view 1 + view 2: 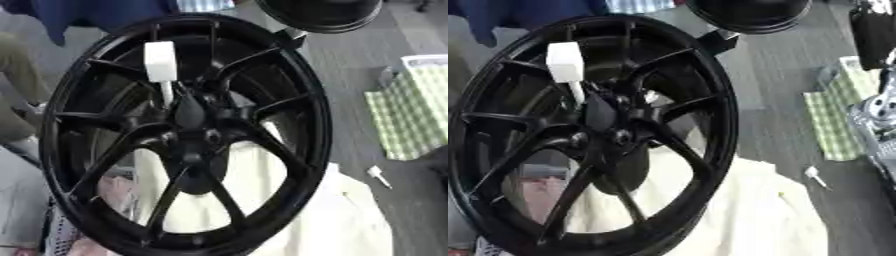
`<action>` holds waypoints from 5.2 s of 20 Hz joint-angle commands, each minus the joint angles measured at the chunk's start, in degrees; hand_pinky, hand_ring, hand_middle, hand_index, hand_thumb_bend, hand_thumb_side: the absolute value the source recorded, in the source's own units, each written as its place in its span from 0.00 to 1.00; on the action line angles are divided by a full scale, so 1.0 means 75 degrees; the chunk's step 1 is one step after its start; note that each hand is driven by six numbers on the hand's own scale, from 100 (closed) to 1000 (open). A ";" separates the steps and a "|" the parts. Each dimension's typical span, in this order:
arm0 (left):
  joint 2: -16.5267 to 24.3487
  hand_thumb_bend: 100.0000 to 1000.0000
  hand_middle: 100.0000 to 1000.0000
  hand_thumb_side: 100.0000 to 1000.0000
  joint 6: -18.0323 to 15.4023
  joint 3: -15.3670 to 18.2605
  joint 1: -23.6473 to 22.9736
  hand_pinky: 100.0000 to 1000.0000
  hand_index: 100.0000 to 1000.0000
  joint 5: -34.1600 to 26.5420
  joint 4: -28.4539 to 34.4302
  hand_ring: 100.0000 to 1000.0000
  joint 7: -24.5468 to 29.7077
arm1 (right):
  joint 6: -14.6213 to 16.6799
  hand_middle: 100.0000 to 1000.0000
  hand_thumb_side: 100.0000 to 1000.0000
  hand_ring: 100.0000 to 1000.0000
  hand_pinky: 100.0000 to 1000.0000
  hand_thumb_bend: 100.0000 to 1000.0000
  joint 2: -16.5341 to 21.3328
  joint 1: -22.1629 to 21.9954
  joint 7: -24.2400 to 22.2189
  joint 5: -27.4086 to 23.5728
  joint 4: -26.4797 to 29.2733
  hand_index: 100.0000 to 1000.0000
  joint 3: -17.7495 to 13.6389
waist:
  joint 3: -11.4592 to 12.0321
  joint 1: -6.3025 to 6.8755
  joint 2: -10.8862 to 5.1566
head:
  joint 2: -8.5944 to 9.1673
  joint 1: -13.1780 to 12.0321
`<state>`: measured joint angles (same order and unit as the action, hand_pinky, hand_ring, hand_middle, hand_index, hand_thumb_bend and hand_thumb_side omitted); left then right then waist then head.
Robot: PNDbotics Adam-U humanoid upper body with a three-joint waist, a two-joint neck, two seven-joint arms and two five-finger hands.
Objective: Pull the pin out of the wheel hub.
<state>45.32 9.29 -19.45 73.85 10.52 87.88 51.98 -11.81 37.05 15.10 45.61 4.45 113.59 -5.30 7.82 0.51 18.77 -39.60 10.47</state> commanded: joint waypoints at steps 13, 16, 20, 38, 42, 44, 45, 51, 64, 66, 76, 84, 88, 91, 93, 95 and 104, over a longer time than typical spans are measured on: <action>0.0629 0.35 0.75 0.52 0.0990 -0.1541 -0.0249 0.89 0.87 0.0146 0.1861 0.85 -0.0002 | 0.0085 0.50 0.51 0.50 0.47 0.00 0.0205 0.0112 -0.0004 0.0049 0.0134 0.69 -0.0036 | -0.0057 0.0099 -0.0130 | 0.0205 -0.0035; 0.0547 0.38 0.75 0.54 0.1085 -0.1712 -0.0201 0.89 0.88 0.0160 0.1838 0.85 -0.0002 | 0.0095 0.50 0.51 0.50 0.47 0.00 0.0198 0.0119 -0.0011 0.0046 0.0134 0.69 -0.0031 | -0.0060 0.0101 -0.0130 | 0.0214 -0.0055; 0.0379 0.40 0.75 0.54 0.1188 -0.1901 -0.0090 0.89 0.88 0.0155 0.1751 0.85 -0.0002 | 0.0103 0.50 0.51 0.50 0.47 0.00 0.0187 0.0129 -0.0022 0.0042 0.0134 0.69 -0.0024 | -0.0069 0.0096 -0.0131 | 0.0223 -0.0080; -0.0743 0.48 0.76 0.54 0.1104 -0.2355 0.0378 0.89 0.88 0.1178 0.0212 0.87 -0.0002 | 0.0186 0.50 0.51 0.50 0.47 0.00 0.0121 0.0166 -0.0003 -0.0032 0.0134 0.69 0.0012 | -0.0189 0.0130 -0.0012 | 0.0236 -0.0198; -0.0819 0.49 0.77 0.55 0.1025 -0.2391 0.0352 0.89 0.88 0.1247 0.0052 0.87 -0.0002 | 0.0205 0.50 0.51 0.50 0.47 0.00 0.0101 0.0180 0.0018 -0.0059 0.0134 0.69 0.0021 | -0.0210 0.0127 0.0043 | 0.0251 -0.0218; -0.0857 0.49 0.77 0.54 0.0997 -0.2414 0.0334 0.89 0.88 0.1269 -0.0021 0.87 -0.0002 | 0.0214 0.50 0.51 0.50 0.47 0.00 0.0092 0.0190 0.0022 -0.0070 0.0134 0.69 0.0025 | -0.0225 0.0121 0.0066 | 0.0262 -0.0230; -0.0872 0.50 0.77 0.53 0.0984 -0.2426 0.0320 0.89 0.87 0.1293 -0.0062 0.87 -0.0002 | 0.0219 0.50 0.51 0.50 0.47 0.00 0.0087 0.0193 0.0026 -0.0075 0.0134 0.69 0.0025 | -0.0233 0.0118 0.0079 | 0.0271 -0.0238; -0.0943 0.49 0.77 0.50 0.0902 -0.2405 0.0244 0.89 0.87 0.1485 -0.0321 0.87 -0.0002 | 0.0249 0.50 0.51 0.50 0.46 0.00 0.0052 0.0206 0.0054 -0.0111 0.0134 0.69 0.0030 | -0.0262 0.0109 0.0150 | 0.0325 -0.0286; -0.1006 0.38 0.69 0.44 0.0799 -0.2296 0.0137 0.84 0.83 0.1809 -0.0672 0.83 -0.0002 | 0.0304 0.50 0.51 0.50 0.47 0.00 -0.0005 0.0200 0.0099 -0.0134 0.0134 0.69 0.0026 | -0.0287 0.0106 0.0184 | 0.0389 -0.0360; -0.1017 0.33 0.65 0.42 0.0833 -0.2274 0.0136 0.82 0.81 0.1789 -0.0670 0.80 -0.0002 | 0.0309 0.50 0.51 0.50 0.47 0.00 -0.0017 0.0200 0.0101 -0.0135 0.0134 0.69 0.0025 | -0.0289 0.0101 0.0178 | 0.0392 -0.0366; -0.1037 0.22 0.51 0.29 0.1030 -0.2201 0.0117 0.75 0.70 0.1835 -0.0626 0.69 -0.0002 | 0.0323 0.50 0.51 0.50 0.47 0.00 -0.0044 0.0191 0.0111 -0.0140 0.0134 0.69 0.0017 | -0.0290 0.0069 0.0176 | 0.0409 -0.0403; -0.1091 0.17 0.42 0.14 0.1106 -0.2192 0.0097 0.70 0.60 0.1982 -0.0663 0.61 -0.0002 | 0.0339 0.50 0.51 0.50 0.47 0.00 -0.0079 0.0189 0.0138 -0.0135 0.0134 0.69 -0.0006 | -0.0311 0.0053 0.0181 | 0.0434 -0.0429; -0.1106 0.09 0.38 0.08 0.1226 -0.2116 0.0107 0.69 0.55 0.1990 -0.0635 0.58 -0.0002 | 0.0337 0.50 0.51 0.50 0.47 0.00 -0.0092 0.0182 0.0151 -0.0136 0.0134 0.69 -0.0010 | -0.0306 0.0049 0.0177 | 0.0428 -0.0426; -0.1094 0.05 0.36 0.07 0.1398 -0.1994 0.0149 0.68 0.52 0.1879 -0.0508 0.57 -0.0002 | 0.0332 0.50 0.51 0.50 0.47 0.00 -0.0102 0.0174 0.0161 -0.0137 0.0134 0.69 -0.0011 | -0.0300 0.0048 0.0167 | 0.0418 -0.0433; -0.1082 0.05 0.34 0.07 0.1523 -0.1937 0.0180 0.67 0.51 0.1805 -0.0419 0.56 -0.0002 | 0.0328 0.50 0.51 0.50 0.47 0.00 -0.0108 0.0168 0.0170 -0.0136 0.0134 0.69 -0.0014 | -0.0297 0.0047 0.0159 | 0.0416 -0.0431; -0.1068 0.05 0.33 0.06 0.1643 -0.1882 0.0216 0.67 0.50 0.1749 -0.0347 0.55 -0.0002 | 0.0328 0.50 0.51 0.50 0.47 0.00 -0.0109 0.0164 0.0176 -0.0132 0.0134 0.69 -0.0016 | -0.0294 0.0047 0.0152 | 0.0419 -0.0427; -0.0973 0.04 0.29 0.10 0.2159 -0.1536 0.0374 0.65 0.46 0.1441 0.0006 0.52 -0.0002 | 0.0318 0.50 0.51 0.50 0.47 0.00 -0.0112 0.0150 0.0190 -0.0107 0.0134 0.69 -0.0028 | -0.0268 0.0050 0.0106 | 0.0411 -0.0414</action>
<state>36.09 21.91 -32.47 75.11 21.76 86.87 49.14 -9.47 35.07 16.02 46.81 3.55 113.59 -4.93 5.78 0.96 21.18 -37.10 7.23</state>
